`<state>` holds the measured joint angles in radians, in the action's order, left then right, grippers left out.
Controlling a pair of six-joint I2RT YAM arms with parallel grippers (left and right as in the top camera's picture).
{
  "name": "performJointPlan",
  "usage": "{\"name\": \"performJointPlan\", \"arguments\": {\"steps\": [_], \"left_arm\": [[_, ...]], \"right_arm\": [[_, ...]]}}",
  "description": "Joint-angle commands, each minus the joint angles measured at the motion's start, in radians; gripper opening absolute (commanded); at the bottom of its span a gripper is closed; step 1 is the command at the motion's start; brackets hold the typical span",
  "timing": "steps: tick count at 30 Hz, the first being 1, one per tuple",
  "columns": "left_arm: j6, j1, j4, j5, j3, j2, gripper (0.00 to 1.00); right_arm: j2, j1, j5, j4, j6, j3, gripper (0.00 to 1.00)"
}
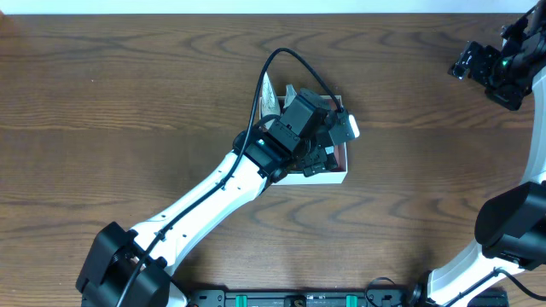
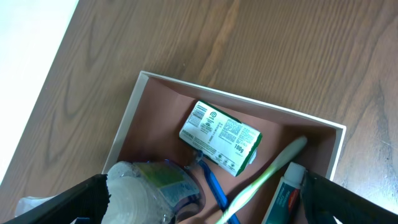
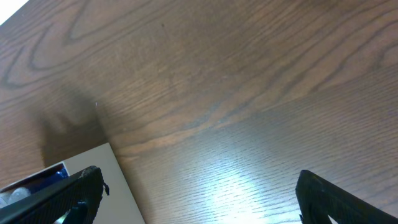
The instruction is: Pack container
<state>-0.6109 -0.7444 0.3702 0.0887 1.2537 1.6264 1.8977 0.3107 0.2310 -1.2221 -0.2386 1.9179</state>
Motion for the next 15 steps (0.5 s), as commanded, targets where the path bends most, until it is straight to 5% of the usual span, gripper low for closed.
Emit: {"name": "performJointPlan", "arguments": {"steps": [1,6,15], "left_arm": [[-0.013,-0.001,0.0,-0.034,0.022,-0.022,0.98],[0.041,-0.001,-0.002,-0.198,0.022,-0.12,0.98],[0.462,-0.001,0.164,-0.605,0.022,-0.41,0.98]], "right_arm": [[-0.007,0.005,0.001,-0.001,-0.011,0.01,0.99],[-0.007,0.005,0.001,-0.001,-0.011,0.01,0.99],[-0.007,0.005,0.001,-0.001,-0.011,0.01,0.99]]}}
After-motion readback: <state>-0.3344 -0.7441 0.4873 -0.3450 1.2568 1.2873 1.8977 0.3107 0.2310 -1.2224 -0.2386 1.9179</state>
